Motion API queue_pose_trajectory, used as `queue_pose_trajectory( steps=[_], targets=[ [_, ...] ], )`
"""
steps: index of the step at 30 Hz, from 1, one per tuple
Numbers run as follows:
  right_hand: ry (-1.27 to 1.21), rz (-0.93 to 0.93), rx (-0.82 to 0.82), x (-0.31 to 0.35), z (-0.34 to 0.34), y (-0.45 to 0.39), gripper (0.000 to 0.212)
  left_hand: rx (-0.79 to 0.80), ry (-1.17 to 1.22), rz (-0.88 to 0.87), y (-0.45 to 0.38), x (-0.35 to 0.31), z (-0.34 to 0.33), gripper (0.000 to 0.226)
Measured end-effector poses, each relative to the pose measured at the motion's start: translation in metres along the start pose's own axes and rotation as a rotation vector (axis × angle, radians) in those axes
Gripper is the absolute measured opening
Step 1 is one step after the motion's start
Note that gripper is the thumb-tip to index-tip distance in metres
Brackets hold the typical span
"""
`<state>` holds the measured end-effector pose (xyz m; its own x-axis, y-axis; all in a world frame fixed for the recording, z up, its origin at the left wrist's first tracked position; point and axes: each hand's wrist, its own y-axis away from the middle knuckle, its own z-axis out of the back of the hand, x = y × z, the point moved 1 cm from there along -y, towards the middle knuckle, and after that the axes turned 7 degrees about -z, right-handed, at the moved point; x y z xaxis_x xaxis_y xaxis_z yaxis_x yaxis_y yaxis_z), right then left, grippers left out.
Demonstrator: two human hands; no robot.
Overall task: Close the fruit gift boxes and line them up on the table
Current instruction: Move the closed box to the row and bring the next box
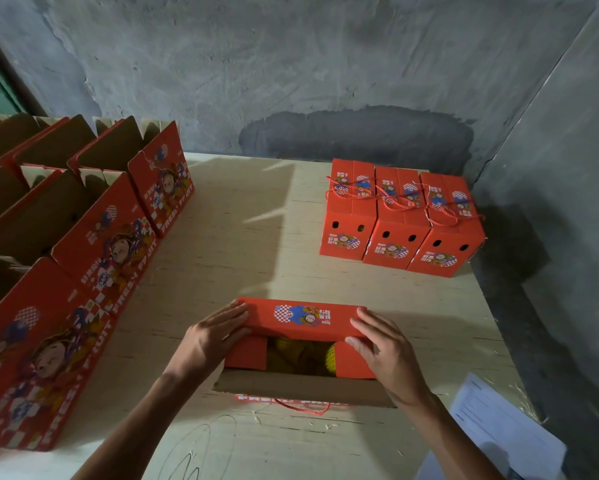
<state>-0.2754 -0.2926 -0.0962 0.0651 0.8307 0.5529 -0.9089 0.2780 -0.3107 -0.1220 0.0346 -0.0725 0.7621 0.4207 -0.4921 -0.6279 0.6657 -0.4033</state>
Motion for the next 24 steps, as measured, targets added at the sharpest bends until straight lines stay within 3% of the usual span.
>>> queue_pose_trajectory(
  steps=[3, 7, 14, 20, 24],
  targets=[
    [-0.043, -0.024, -0.006, 0.000, 0.000, 0.003, 0.046, 0.001, 0.022, 0.002, 0.003, 0.000, 0.001, 0.063],
    [-0.097, -0.066, 0.005, 0.003, 0.003, 0.003, 0.046, -0.102, 0.016, 0.031, 0.005, -0.004, -0.005, 0.032],
    [-0.097, -0.070, -0.018, 0.005, 0.001, 0.010, 0.042, -0.152, 0.062, 0.059, 0.012, 0.000, -0.012, 0.030],
    [-0.219, -0.126, -0.023, 0.001, -0.001, 0.007, 0.035, -0.194, 0.392, 0.344, 0.001, -0.007, -0.025, 0.012],
    [-0.459, -0.291, -0.010, -0.006, -0.012, 0.007, 0.029, -0.136, 0.580, 0.491, 0.000, -0.005, -0.030, 0.034]
  ],
)
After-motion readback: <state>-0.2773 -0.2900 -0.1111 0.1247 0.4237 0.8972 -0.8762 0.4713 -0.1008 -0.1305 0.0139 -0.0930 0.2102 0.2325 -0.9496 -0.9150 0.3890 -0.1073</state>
